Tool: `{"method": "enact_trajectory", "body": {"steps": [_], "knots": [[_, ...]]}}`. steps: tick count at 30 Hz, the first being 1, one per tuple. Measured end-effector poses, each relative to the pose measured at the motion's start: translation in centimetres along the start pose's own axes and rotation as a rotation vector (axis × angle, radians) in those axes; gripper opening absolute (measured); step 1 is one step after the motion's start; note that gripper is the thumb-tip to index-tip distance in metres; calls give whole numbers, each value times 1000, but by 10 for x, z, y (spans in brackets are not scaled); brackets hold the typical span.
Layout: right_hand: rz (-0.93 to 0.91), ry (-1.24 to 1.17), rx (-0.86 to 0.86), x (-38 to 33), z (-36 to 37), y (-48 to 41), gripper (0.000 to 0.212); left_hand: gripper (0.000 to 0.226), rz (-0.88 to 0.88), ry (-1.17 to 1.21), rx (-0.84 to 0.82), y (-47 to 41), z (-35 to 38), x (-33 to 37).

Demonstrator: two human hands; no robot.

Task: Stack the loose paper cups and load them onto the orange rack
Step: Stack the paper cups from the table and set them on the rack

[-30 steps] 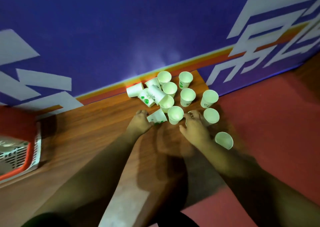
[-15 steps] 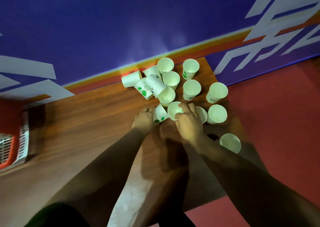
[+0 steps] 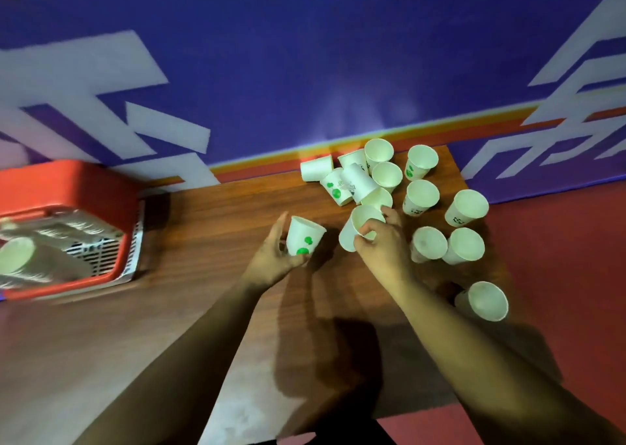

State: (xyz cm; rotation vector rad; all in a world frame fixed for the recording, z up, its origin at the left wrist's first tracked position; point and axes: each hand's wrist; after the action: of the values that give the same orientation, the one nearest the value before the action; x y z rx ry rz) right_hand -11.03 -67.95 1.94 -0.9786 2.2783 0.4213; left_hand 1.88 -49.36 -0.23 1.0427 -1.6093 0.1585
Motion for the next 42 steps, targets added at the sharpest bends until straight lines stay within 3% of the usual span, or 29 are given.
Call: {"method": "enact_trajectory", "body": {"steps": [5, 14, 17, 22, 26, 30, 37, 42], "knots": [[-75, -78, -151, -94, 30, 13, 7, 97, 78, 110, -24, 49, -68, -12], [-272, -158, -271, -264, 128, 66, 11, 79, 130, 293, 315, 126, -225, -80], [-332, -190, -301, -321, 169, 85, 20, 67, 145, 361, 390, 151, -286, -108], [-341, -217, -313, -394, 223, 105, 40, 70, 128, 319, 556, 185, -380, -142], [-324, -237, -309, -433, 250, 109, 50, 63, 178, 317, 698, 196, -434, -161], [-322, -253, -295, -460, 274, 108, 58, 69, 218, 311, 725, 194, -474, -173], [-379, -159, -256, -495, 312, 100, 66, 77, 150, 173, 726, 168, -509, -197], [-442, -49, -324, -503, 338, 95, 63, 87, 35, -30, 742, 152, -515, -220]]}}
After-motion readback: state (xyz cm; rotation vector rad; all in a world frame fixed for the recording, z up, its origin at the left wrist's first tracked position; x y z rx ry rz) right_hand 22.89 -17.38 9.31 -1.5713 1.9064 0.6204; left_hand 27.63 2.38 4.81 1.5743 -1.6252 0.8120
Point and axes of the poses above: each hand's wrist, its own y-axis away from the middle knuckle, its own z-axis out of the palm, x = y × z, and after that the axes turned 1 degree about -z, right-handed
